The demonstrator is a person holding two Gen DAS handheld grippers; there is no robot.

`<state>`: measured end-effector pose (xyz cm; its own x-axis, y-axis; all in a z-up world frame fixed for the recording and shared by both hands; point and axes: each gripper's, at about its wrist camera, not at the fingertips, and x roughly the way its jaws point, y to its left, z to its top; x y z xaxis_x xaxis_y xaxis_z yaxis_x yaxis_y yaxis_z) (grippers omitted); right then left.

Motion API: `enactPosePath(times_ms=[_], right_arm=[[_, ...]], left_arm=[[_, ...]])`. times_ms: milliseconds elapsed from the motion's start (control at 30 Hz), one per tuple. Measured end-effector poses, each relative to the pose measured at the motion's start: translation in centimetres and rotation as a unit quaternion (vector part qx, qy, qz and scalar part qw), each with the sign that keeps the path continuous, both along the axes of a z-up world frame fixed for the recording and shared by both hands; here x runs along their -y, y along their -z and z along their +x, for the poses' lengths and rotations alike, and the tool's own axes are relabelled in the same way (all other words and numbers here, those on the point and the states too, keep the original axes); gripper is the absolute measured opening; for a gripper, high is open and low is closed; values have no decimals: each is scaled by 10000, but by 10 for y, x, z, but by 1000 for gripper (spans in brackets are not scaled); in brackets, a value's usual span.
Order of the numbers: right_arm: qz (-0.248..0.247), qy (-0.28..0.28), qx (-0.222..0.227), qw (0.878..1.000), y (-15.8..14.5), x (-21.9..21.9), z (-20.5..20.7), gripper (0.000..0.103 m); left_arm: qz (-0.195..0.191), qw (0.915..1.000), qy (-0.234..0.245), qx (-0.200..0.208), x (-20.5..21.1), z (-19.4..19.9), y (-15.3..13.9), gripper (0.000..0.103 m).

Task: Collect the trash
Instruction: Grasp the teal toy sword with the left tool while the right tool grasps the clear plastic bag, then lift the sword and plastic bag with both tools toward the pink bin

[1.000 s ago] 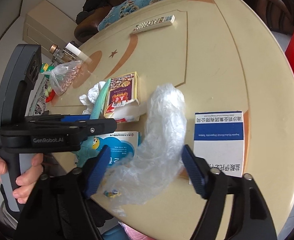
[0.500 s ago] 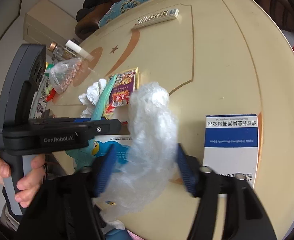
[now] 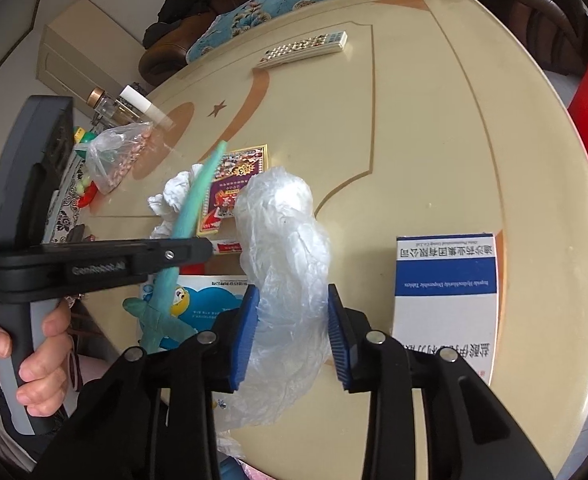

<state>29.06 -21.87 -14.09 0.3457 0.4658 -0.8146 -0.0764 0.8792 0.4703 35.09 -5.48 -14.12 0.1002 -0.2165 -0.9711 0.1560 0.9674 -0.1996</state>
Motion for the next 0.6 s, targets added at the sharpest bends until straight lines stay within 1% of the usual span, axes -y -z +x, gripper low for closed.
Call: enactPosePath(times_ms=[67,133,200,267,400,600], right_arm=[[25,100,13,9999,-2,3,-1,32],[51,158,43,9999,-6,5,-2,31],[10,183,60,9998,-8,5,-3,31],[-37,197,62,9998,-9,4,-5,31],[32,256,78,9996,-11,4,-8,31],[33,294,142,9995,-21,3,-9,29]], left_arm=[[55,10000,24,55,-2,-3,-3,15],[14,9999,-10,143,-5,-6,-7,15],[22,9999,-60,137,-4,-3,-8,15],[-69,9999,-87,83,-12,-6,-13,15],[-64,9999,-59,134,-24,-12,-19,15],[-154,9995,-42,280,-27,-15,-29,15]])
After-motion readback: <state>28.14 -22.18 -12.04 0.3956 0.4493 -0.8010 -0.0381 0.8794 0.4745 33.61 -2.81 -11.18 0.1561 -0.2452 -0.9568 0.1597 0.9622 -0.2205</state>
